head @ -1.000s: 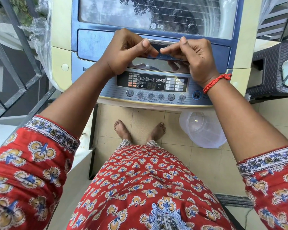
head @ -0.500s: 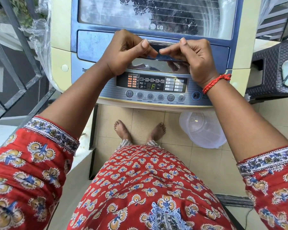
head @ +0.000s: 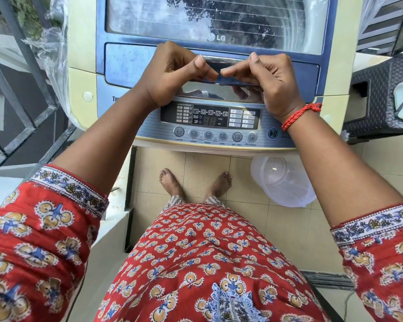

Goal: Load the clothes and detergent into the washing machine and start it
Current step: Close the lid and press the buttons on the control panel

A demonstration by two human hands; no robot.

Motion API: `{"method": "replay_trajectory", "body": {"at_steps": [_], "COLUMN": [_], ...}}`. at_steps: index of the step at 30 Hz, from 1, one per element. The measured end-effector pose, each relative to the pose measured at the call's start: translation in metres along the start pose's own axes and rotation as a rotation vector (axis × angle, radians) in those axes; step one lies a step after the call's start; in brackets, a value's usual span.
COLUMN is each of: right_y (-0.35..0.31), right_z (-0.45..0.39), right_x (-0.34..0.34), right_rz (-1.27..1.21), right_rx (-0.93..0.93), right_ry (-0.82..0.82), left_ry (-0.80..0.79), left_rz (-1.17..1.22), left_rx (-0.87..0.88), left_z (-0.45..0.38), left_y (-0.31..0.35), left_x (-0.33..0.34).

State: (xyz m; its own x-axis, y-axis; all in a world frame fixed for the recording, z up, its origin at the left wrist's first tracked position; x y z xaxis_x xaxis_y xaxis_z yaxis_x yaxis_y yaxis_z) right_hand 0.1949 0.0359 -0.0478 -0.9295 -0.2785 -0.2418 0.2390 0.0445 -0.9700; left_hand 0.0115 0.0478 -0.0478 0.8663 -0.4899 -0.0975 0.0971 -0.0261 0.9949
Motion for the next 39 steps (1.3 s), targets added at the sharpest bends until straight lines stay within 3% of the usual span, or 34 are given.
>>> {"method": "replay_trajectory", "body": {"at_steps": [39], "right_y": [0.0065], "right_z": [-0.0008], "right_x": [-0.0004], "right_rz": [-0.033], "right_rx": [0.064], "right_ry": [0.023], "left_ry": [0.023], "left_rz": [-0.021], "left_rx": [-0.001], "left_z": [-0.0009], "left_y": [-0.0007], "left_x": [-0.0011]}}
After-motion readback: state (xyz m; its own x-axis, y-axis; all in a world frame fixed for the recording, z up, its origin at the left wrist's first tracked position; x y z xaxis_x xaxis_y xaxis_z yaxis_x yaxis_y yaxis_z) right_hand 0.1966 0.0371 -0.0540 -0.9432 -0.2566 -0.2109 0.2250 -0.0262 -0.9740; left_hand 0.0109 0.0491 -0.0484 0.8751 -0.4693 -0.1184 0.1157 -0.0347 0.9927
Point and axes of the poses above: each hand's wrist, its own z-axis away from the middle knuckle, its own x-axis out of the palm, y = z × x, the point moved 5 cm from there along -z, towards the middle knuckle, and after that the axes turned 4 degrees about z, right-handed, at the moved point
